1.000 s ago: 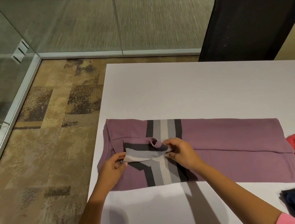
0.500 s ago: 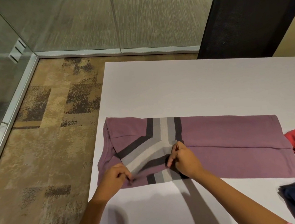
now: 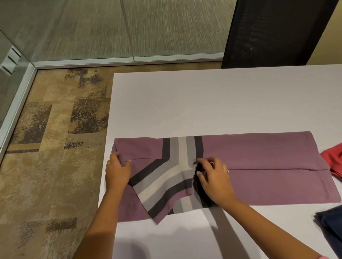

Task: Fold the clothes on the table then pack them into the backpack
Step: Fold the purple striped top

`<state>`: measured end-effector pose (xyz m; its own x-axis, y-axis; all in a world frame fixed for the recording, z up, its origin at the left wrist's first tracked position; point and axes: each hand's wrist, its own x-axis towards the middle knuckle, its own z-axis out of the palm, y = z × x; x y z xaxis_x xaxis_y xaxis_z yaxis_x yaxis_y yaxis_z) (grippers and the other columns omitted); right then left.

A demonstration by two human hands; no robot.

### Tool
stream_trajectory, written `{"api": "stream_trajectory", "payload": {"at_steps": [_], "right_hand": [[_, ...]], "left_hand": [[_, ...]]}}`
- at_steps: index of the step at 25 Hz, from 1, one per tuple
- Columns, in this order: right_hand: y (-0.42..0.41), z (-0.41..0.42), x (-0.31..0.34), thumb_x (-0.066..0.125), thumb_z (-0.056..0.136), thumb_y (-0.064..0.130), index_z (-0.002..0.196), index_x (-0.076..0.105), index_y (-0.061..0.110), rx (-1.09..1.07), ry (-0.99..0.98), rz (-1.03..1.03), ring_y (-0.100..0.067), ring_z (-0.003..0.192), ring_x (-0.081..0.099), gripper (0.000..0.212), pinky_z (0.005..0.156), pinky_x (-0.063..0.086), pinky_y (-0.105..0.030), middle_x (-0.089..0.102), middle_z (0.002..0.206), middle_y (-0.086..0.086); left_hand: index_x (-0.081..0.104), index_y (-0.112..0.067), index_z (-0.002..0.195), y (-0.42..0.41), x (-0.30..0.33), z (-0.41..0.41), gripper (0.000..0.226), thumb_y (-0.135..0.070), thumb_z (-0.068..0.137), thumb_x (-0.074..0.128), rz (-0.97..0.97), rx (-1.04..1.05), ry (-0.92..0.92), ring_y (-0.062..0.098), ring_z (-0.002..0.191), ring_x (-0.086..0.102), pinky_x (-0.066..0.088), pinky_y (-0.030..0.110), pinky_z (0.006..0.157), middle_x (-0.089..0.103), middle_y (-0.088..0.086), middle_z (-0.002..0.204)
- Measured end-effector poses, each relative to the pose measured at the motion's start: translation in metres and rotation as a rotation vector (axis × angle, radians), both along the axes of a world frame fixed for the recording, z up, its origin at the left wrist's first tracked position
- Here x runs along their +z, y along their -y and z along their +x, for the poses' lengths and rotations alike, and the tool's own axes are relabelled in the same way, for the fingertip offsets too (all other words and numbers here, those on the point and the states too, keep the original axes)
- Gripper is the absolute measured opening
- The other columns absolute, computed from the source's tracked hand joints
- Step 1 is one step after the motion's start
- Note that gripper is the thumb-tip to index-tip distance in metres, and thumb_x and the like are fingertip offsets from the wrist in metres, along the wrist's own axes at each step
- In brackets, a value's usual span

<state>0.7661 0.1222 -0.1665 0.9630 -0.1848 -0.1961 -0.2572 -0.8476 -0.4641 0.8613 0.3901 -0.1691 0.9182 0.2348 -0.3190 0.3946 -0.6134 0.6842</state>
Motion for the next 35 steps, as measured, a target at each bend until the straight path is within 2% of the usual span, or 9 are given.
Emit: {"api": "stream_trajectory", "payload": {"at_steps": [5,13,18,21,24,27,29,31,35], "right_hand": [[0.017,0.001,-0.014,0.051,0.096,0.027,0.136,0.05,0.026,0.161,-0.102,-0.147,-0.033,0.121,0.039,0.04,0.1,0.038,-0.043,0.039,0.14,-0.011],[0.025,0.0,-0.02,0.034,0.1,0.044,0.142,0.037,0.032,0.086,-0.132,-0.197,-0.027,0.139,0.018,0.044,0.101,0.029,-0.049,0.026,0.15,-0.001],[0.007,-0.011,-0.014,0.065,0.089,0.022,0.138,0.046,0.024,0.2,0.073,-0.175,-0.036,0.139,0.023,0.053,0.098,0.036,-0.059,0.035,0.149,-0.011],[-0.011,-0.02,-0.019,0.079,0.074,0.021,0.134,0.052,0.029,0.491,0.148,-0.233,-0.038,0.138,0.028,0.066,0.098,0.036,-0.057,0.037,0.149,-0.012],[-0.025,-0.019,-0.021,0.084,0.068,0.026,0.11,0.068,0.029,0.594,0.183,-0.291,-0.037,0.135,0.031,0.045,0.096,0.04,-0.054,0.044,0.144,-0.009],[-0.028,-0.013,-0.022,0.082,0.071,0.026,0.086,0.073,0.024,0.538,0.259,-0.243,-0.032,0.129,0.034,0.017,0.087,0.045,-0.052,0.056,0.13,-0.005],[-0.027,-0.004,-0.022,0.069,0.083,0.025,0.081,0.07,0.019,0.471,0.283,-0.083,-0.025,0.118,0.038,0.006,0.081,0.045,-0.05,0.063,0.112,-0.001],[-0.025,0.009,-0.018,0.057,0.09,0.024,0.083,0.068,0.014,0.46,0.226,0.049,-0.022,0.1,0.044,0.016,0.076,0.047,-0.046,0.064,0.096,-0.001],[-0.017,0.024,-0.001,0.07,0.084,0.029,0.101,0.069,0.015,0.714,-0.109,0.04,-0.022,0.092,0.051,0.022,0.079,0.047,-0.038,0.054,0.109,0.0]], "left_hand": [[0.052,-0.016,0.128,-0.004,-0.004,0.017,0.039,-0.004,0.091,0.058,-0.083,0.064,0.071,0.021,0.102,0.052,0.04,0.028,0.082,0.058,0.016,0.122],[0.065,-0.009,0.114,-0.014,-0.021,0.019,0.026,-0.001,0.092,0.055,0.045,0.094,0.157,0.034,0.107,0.056,0.045,0.034,0.086,0.061,0.016,0.118],[0.056,-0.015,0.124,0.008,-0.01,-0.012,0.038,-0.014,0.086,0.064,0.44,-0.233,0.327,0.034,0.118,0.042,0.044,0.049,0.089,0.043,0.014,0.132],[0.058,-0.018,0.113,0.021,-0.012,-0.055,0.027,-0.034,0.091,0.055,0.368,-0.547,0.395,0.02,0.102,0.052,0.048,0.038,0.083,0.053,0.005,0.116],[0.054,-0.026,0.101,0.019,-0.02,-0.089,0.05,-0.069,0.087,0.034,0.18,-0.783,0.173,0.006,0.086,0.049,0.043,0.025,0.077,0.053,-0.01,0.095],[0.052,-0.029,0.109,0.015,-0.035,-0.104,0.062,-0.081,0.078,0.037,0.381,-0.92,0.214,0.008,0.09,0.049,0.034,0.026,0.08,0.053,-0.012,0.102],[0.05,-0.028,0.112,0.016,-0.037,-0.105,0.06,-0.076,0.077,0.048,0.475,-0.928,0.231,0.012,0.092,0.052,0.036,0.028,0.078,0.054,-0.008,0.105],[0.051,-0.026,0.114,0.021,-0.031,-0.103,0.047,-0.06,0.083,0.055,0.477,-0.895,0.185,0.015,0.095,0.051,0.038,0.029,0.08,0.052,-0.005,0.108],[0.054,-0.023,0.112,0.018,-0.023,-0.095,0.026,-0.036,0.09,0.057,0.347,-0.922,0.139,0.014,0.099,0.05,0.036,0.025,0.084,0.051,-0.006,0.108]]}}
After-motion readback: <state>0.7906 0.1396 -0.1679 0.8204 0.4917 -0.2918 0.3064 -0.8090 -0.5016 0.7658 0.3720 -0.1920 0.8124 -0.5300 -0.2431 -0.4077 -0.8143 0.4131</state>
